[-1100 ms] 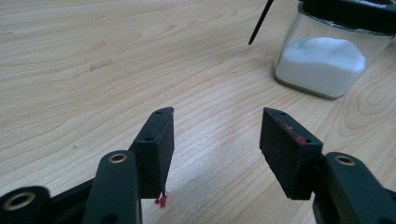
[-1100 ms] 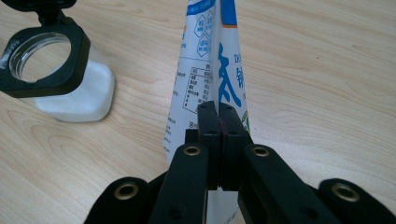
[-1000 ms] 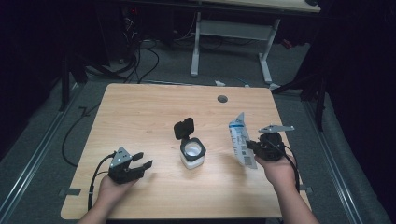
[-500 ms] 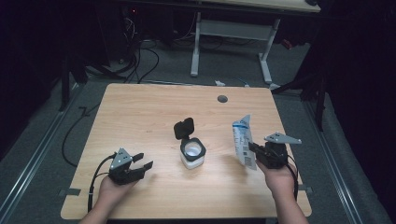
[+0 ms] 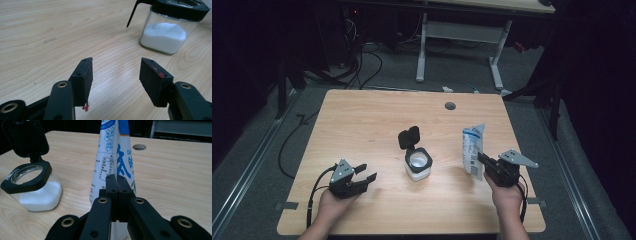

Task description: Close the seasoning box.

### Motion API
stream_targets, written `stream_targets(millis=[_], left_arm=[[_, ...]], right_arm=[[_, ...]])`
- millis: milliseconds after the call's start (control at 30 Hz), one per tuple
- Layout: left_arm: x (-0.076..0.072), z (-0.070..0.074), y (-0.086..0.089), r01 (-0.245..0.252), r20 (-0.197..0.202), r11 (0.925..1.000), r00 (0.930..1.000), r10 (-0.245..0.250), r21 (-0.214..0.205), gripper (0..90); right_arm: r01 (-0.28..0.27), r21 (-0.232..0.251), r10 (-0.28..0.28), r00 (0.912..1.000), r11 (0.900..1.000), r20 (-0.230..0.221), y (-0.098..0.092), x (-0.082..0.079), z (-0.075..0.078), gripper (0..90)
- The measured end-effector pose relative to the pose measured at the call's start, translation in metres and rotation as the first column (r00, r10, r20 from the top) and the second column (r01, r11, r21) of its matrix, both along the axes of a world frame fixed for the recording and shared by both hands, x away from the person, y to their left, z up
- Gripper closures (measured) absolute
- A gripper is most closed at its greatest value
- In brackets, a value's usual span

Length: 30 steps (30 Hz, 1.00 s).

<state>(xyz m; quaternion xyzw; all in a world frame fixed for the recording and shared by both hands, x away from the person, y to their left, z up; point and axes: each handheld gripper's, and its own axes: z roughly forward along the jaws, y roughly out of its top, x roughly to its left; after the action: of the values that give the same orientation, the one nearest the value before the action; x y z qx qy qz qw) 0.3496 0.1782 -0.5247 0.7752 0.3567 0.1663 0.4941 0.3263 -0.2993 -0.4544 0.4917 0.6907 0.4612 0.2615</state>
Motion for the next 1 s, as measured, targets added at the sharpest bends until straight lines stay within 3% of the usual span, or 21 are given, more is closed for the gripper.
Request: stream_targets(millis=[300, 400, 433, 500, 667, 1000], left_arm=[[0.0, -0.001, 0.002, -0.022, -0.02, 0.9996, 0.9996, 0.022, -0.02, 44.2], [-0.001, -0.003, 0.001, -0.024, -0.024, 0.9996, 0.9994, 0.024, -0.014, 44.2], [0.0, -0.003, 0.0, -0.024, -0.024, 0.9996, 0.9994, 0.024, -0.015, 44.2], [-0.001, -0.004, -0.001, -0.025, -0.023, 0.9996, 0.9994, 0.024, -0.016, 44.2], [-0.001, -0.003, -0.002, -0.027, -0.017, 0.9995, 0.9995, 0.027, -0.015, 44.3], [-0.002, -0.003, 0.002, -0.042, -0.015, 0.999, 0.999, 0.041, -0.019, 44.2]], right_arm=[[0.005, 0.061, -0.009, 0.9972, 0.9981, 0.075, 0.0, -0.002, -0.02, 90.0], [0.014, 0.099, -0.026, 0.992, 0.9949, 0.123, -0.004, -0.009, -0.025, 89.9], [0.004, 0.103, -0.016, 0.9929, 0.9947, 0.118, -0.005, -0.009, -0.026, 90.0], [-0.002, 0.08, -0.008, 0.992, 0.9968, 0.126, -0.006, -0.009, -0.027, 89.9], [0.012, 0.086, -0.023, 0.9915, 0.9962, 0.128, -0.01, -0.008, -0.032, 90.0], [0.03, 0.052, -0.038, 0.9869, 0.9982, 0.157, -0.013, 0.001, -0.032, 89.9]])
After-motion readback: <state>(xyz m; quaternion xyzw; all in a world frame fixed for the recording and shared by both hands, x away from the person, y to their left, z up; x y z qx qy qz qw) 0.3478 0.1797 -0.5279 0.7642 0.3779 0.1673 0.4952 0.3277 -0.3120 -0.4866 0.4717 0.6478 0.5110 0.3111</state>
